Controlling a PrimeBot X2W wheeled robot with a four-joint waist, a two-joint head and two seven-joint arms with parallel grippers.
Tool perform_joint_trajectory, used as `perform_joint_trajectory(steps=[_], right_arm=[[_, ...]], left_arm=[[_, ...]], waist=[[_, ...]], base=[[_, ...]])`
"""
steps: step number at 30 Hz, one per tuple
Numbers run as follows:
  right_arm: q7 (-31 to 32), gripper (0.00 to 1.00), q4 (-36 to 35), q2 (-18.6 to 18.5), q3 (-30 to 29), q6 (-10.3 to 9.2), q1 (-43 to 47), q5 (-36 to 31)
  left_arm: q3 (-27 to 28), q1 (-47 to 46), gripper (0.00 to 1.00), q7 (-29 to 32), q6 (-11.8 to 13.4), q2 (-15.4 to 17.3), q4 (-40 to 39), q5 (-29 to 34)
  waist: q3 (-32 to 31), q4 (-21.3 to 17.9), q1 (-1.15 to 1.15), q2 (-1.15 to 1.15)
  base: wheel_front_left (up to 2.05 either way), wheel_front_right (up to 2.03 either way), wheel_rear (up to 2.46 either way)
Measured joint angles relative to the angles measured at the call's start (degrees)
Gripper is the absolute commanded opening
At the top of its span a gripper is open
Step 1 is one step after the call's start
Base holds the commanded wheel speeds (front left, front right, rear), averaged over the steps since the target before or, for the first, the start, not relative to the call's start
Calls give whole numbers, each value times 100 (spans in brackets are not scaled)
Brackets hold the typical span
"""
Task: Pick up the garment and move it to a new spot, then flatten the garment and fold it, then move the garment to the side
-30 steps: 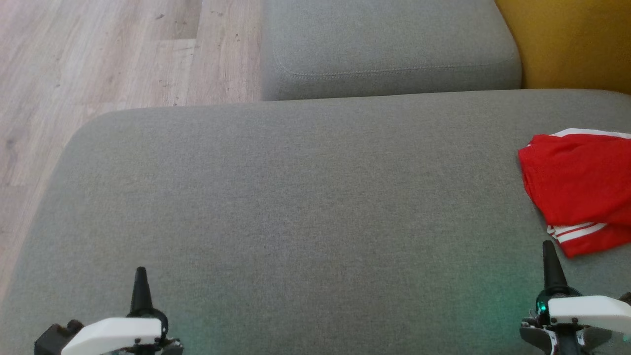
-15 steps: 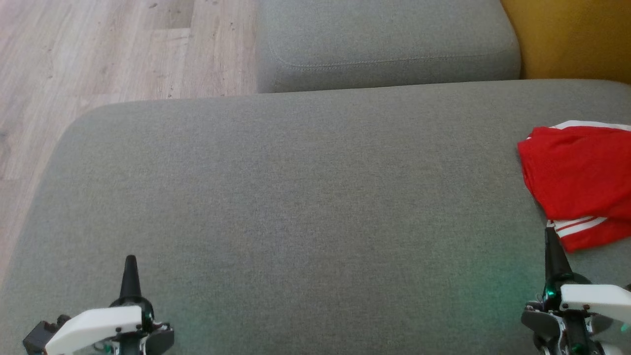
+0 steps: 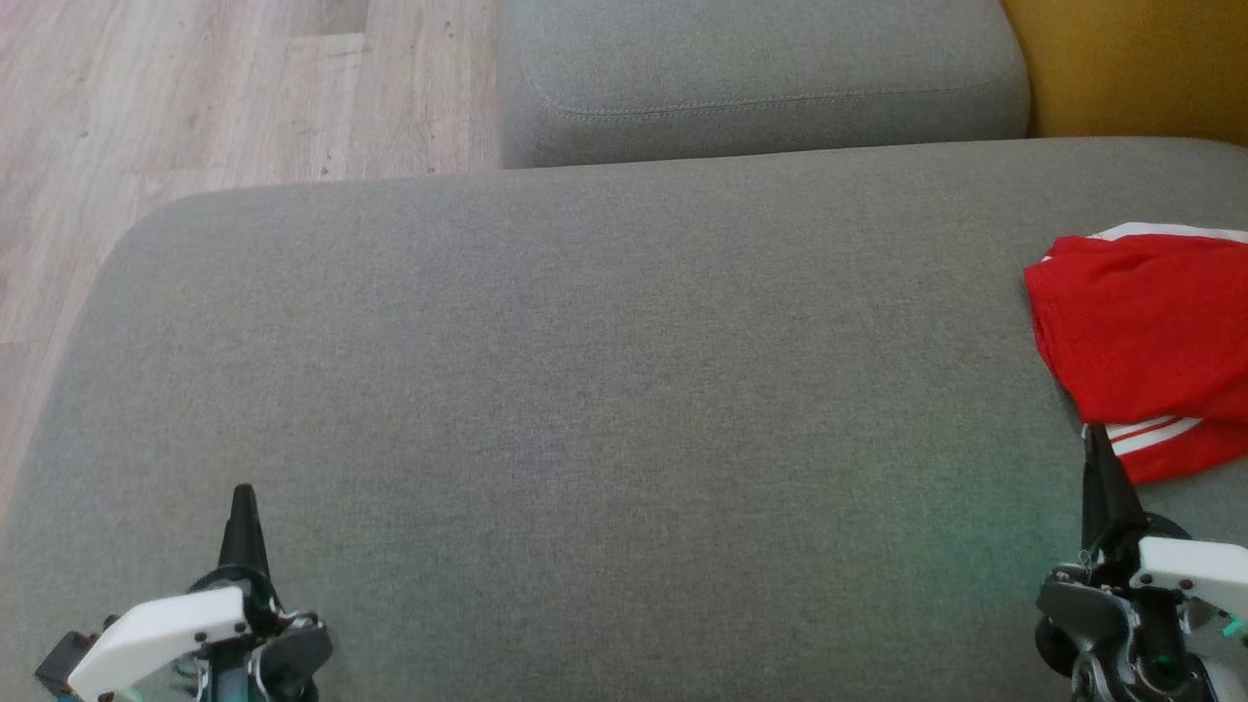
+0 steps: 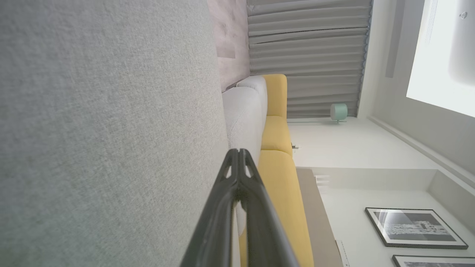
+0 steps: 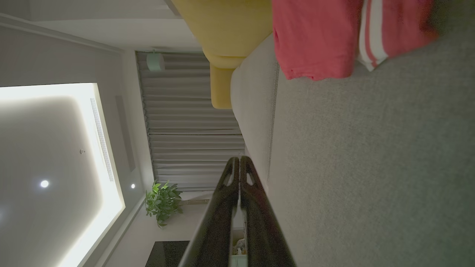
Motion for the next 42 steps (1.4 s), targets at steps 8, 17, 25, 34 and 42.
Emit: perform_joint_trajectory(steps=[8,17,25,34,42], right_arm=[[45,0,4,-1,-23,0,-135,234],[45,0,4,-1,-23,0,-135,234],[45,0,4,-1,-23,0,-135,234],[45,0,4,-1,-23,0,-135,234],[45,0,4,-1,-23,0,-135,234]], left_arm=[[35,-72,0,63,-47,-5,-4,-202],[37,-72,0,64,-47,-7,-4,-201],[38,-72,0,64,-47,-8,-4,-201],[40,-72,0,64,-47,-8,-4,-201],[40,-72,0,64,-47,-8,-4,-201]], waist=[[25,-10,0,0],[25,-10,0,0],[24,-10,0,0],[24,-10,0,0],[24,-10,0,0]], base=[[0,0,0],[0,0,0],[0,0,0],[0,0,0],[0,0,0]])
